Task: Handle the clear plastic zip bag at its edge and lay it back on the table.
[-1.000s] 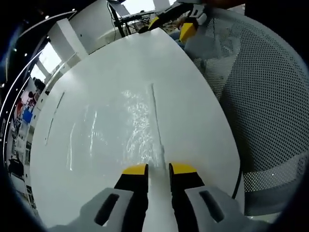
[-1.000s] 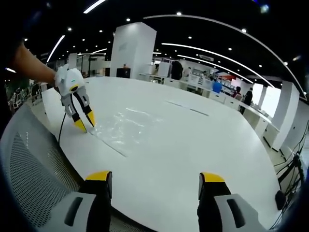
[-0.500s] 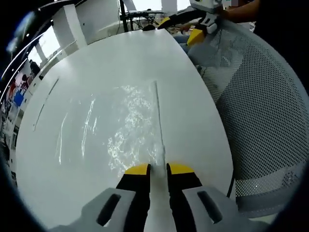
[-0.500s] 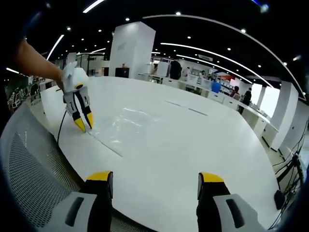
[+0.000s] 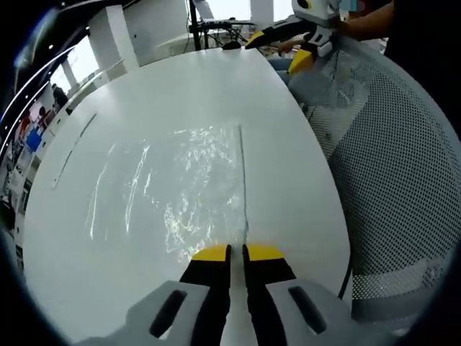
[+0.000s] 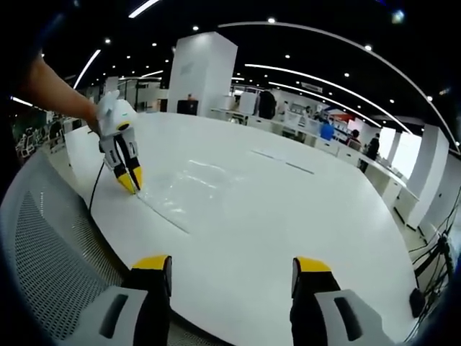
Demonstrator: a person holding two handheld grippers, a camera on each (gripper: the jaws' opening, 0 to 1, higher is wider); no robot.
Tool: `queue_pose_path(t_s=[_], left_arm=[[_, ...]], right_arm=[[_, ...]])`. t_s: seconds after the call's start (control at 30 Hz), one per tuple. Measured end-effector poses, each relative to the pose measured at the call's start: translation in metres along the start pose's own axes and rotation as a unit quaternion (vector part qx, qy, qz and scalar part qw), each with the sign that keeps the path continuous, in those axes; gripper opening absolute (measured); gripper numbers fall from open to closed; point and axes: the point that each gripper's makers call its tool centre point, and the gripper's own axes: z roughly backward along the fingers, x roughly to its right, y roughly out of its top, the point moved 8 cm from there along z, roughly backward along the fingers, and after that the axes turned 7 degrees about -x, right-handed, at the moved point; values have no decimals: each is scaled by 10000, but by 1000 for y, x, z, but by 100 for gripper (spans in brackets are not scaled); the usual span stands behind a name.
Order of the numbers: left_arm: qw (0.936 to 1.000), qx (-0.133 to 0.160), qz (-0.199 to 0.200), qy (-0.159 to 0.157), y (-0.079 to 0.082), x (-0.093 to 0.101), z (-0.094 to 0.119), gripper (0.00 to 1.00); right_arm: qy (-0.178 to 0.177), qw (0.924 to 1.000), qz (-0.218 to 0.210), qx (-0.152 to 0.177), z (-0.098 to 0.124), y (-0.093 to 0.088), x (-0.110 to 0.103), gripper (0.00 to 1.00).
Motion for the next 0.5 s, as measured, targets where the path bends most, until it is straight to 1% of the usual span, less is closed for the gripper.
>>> queue_pose_path(t_s=[0.1, 0.17, 0.27, 0.33, 0.43, 0.5], left_arm=[[9999, -55, -71, 51, 1, 2, 1, 4], [9999, -92, -25, 68, 1, 3, 1, 4], [9998, -202, 39, 83, -2, 3, 2, 4], [9997, -219, 64, 54, -2, 6, 4, 4], [9997, -215, 121, 32, -2, 10, 7, 4], [9998, -187, 112, 32, -1, 13, 9, 4]], right_arm=[[34, 10000, 20, 7, 0, 0, 0, 62], [96, 9999, 122, -24, 0, 0, -3, 61], [202, 9983, 547, -51, 0, 4, -7, 61], [304, 9967, 741, -102, 0, 6, -10, 61], [488, 9941, 950, -169, -1, 9, -14, 61], [585, 9931, 1007, -168, -1, 15, -16, 60]])
